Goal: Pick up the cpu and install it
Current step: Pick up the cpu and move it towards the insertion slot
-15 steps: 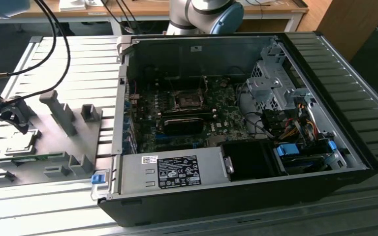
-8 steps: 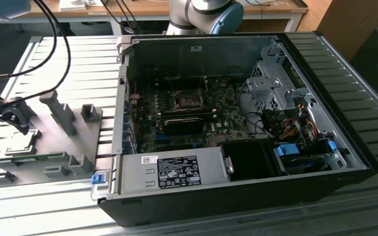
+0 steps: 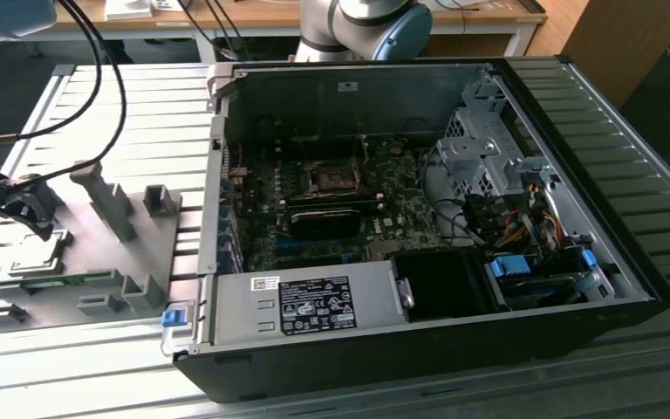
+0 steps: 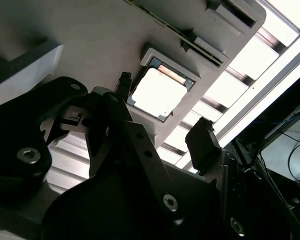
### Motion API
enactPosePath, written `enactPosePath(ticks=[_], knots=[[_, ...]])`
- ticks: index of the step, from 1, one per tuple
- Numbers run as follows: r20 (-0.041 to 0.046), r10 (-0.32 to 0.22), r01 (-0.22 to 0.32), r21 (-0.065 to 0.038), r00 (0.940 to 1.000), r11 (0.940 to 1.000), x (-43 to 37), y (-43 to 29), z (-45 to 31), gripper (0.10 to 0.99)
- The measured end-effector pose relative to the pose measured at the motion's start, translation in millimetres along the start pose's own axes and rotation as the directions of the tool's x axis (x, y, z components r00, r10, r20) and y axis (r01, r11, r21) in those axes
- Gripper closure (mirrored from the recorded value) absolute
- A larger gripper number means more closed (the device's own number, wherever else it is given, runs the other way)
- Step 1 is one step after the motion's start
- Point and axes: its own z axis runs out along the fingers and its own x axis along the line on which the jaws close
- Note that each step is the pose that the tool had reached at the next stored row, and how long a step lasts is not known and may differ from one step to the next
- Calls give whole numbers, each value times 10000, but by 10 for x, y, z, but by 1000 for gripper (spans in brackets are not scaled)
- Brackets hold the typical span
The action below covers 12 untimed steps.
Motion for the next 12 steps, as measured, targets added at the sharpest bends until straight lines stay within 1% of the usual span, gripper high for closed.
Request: enactPosePath(ticks=[6, 12], knots=[[0, 0, 0, 0, 10000, 10000, -1, -2, 24, 369], [-1, 0, 0, 5, 10000, 10000, -2, -5, 73, 369]])
